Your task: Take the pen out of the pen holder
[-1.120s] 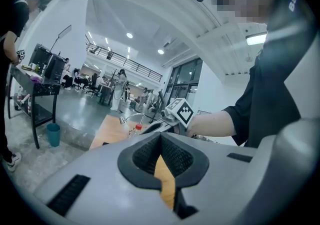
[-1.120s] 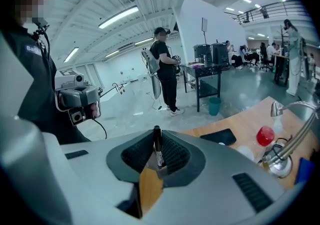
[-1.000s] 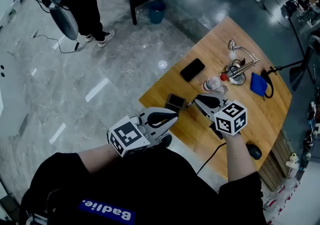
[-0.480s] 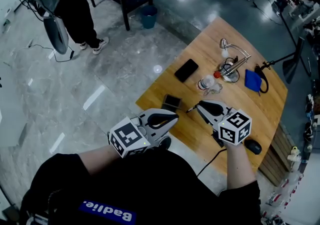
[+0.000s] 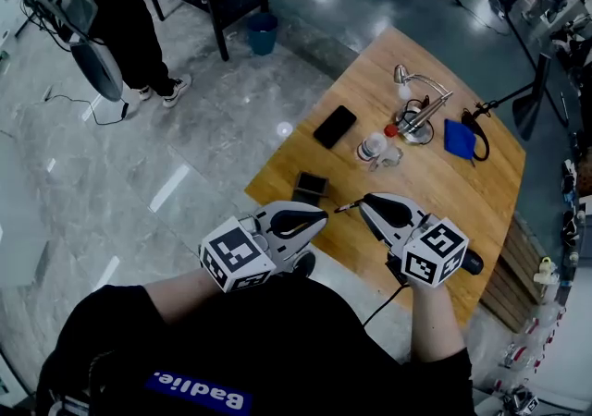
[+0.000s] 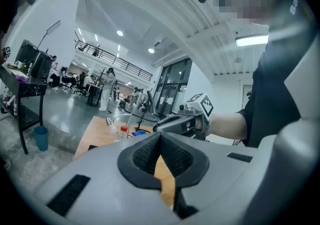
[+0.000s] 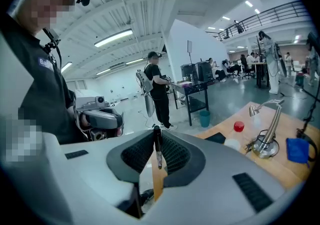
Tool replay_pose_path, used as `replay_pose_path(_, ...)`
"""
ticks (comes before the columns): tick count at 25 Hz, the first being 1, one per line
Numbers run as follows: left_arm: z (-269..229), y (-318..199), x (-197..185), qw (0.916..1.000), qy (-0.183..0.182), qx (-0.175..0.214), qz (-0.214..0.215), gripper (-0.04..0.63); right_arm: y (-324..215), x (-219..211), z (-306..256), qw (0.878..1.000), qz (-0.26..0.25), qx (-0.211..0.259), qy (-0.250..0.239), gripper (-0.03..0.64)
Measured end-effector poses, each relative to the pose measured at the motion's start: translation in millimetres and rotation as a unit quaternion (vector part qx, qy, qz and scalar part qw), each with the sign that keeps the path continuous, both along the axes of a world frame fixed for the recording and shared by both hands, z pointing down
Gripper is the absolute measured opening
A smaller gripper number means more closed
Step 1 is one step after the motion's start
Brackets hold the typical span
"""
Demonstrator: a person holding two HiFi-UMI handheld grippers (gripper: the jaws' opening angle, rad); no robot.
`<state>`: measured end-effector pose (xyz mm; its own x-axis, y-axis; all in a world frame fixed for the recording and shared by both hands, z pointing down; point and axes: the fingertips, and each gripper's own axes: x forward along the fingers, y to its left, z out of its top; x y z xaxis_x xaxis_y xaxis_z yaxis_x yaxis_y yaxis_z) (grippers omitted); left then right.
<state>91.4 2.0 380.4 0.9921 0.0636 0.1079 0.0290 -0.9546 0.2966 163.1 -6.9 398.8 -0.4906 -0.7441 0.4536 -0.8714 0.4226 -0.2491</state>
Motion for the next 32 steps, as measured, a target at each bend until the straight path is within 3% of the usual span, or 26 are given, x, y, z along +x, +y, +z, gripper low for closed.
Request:
replay_pose_path(16, 0, 8, 2, 0.9998, -0.002, -0.002, 0.018, -0.002, 23, -40, -18, 0.998, 0.019, 0.047, -0.041, 0.051)
replay_pose_path(32, 0, 8, 3, 0.9995, -0.007, 0.005, 0.031, -0.002, 26, -53, -13, 0.996, 0.034, 0.057, -0.066, 0.051)
